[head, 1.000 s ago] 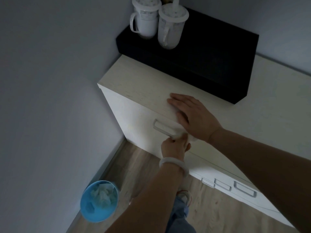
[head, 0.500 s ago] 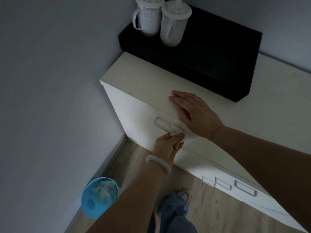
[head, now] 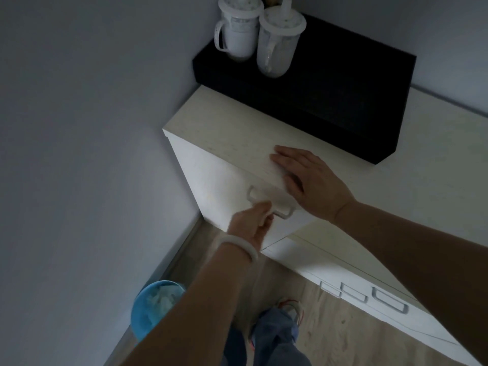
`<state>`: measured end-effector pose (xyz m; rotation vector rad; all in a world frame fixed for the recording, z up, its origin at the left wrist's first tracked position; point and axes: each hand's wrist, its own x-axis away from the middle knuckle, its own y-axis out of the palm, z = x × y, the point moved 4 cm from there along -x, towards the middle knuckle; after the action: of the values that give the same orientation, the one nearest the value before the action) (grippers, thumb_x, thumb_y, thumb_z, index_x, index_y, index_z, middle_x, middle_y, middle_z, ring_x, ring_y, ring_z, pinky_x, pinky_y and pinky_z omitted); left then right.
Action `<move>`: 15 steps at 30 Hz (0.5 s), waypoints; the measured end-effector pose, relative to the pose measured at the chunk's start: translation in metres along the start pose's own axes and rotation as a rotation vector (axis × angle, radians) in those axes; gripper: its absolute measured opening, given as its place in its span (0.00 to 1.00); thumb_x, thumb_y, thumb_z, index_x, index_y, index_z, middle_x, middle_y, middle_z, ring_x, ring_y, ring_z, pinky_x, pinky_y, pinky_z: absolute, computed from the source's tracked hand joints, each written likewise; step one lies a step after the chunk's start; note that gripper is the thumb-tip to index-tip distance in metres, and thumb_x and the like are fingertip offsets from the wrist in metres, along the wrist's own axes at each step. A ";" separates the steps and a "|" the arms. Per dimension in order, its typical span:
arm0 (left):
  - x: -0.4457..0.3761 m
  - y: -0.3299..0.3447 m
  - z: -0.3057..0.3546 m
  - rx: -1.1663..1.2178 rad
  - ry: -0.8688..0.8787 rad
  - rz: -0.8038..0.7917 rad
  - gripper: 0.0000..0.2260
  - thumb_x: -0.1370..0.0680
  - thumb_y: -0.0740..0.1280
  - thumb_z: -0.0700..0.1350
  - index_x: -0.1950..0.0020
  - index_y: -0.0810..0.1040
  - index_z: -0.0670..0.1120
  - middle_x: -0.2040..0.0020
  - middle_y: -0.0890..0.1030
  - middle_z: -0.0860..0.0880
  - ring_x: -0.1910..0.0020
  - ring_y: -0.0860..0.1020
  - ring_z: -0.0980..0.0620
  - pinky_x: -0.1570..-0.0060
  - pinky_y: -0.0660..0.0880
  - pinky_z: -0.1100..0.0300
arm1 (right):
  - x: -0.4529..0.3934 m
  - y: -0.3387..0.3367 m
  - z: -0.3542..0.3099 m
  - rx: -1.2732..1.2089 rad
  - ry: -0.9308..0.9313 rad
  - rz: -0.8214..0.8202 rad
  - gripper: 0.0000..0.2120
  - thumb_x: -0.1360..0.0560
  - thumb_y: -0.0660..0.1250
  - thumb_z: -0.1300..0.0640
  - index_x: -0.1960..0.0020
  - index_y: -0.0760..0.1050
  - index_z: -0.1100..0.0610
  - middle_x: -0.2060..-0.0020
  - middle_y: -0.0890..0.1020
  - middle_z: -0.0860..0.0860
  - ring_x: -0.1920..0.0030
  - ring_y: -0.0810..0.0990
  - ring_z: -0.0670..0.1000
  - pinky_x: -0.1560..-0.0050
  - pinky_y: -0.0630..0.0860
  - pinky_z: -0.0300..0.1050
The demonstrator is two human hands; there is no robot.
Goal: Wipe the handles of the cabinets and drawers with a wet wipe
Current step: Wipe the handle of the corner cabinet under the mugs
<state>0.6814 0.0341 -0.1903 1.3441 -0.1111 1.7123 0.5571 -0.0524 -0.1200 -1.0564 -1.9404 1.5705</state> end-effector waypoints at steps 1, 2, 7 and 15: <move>0.004 0.007 -0.011 -0.008 -0.028 -0.007 0.05 0.27 0.72 0.33 0.53 0.79 0.34 0.68 0.79 0.45 0.73 0.76 0.54 0.72 0.74 0.67 | 0.000 0.000 0.000 0.002 0.001 -0.006 0.23 0.20 0.53 0.51 0.25 0.64 0.52 0.26 0.66 0.48 0.27 0.63 0.48 0.26 0.60 0.47; 0.008 0.013 -0.019 -0.024 -0.046 -0.017 0.06 0.28 0.72 0.33 0.52 0.79 0.34 0.70 0.78 0.45 0.72 0.76 0.53 0.71 0.75 0.66 | 0.000 0.000 -0.001 0.004 0.000 -0.012 0.24 0.20 0.53 0.51 0.25 0.64 0.52 0.26 0.66 0.49 0.27 0.63 0.48 0.26 0.60 0.47; 0.001 0.000 0.005 -0.096 0.012 0.022 0.09 0.30 0.74 0.33 0.52 0.79 0.31 0.65 0.77 0.42 0.69 0.74 0.51 0.70 0.77 0.66 | 0.000 0.001 0.001 0.003 0.007 -0.013 0.23 0.20 0.53 0.50 0.25 0.64 0.52 0.26 0.66 0.48 0.27 0.63 0.48 0.26 0.61 0.49; 0.016 0.020 -0.022 -0.203 0.003 0.015 0.15 0.23 0.67 0.35 0.37 0.74 0.32 0.39 0.79 0.36 0.56 0.82 0.48 0.69 0.76 0.69 | 0.000 0.002 0.002 0.013 0.002 -0.018 0.23 0.19 0.53 0.51 0.25 0.63 0.52 0.26 0.65 0.48 0.27 0.63 0.48 0.27 0.62 0.51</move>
<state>0.6515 0.0445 -0.1776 1.1928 -0.2856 1.6672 0.5568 -0.0534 -0.1225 -1.0326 -1.9299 1.5698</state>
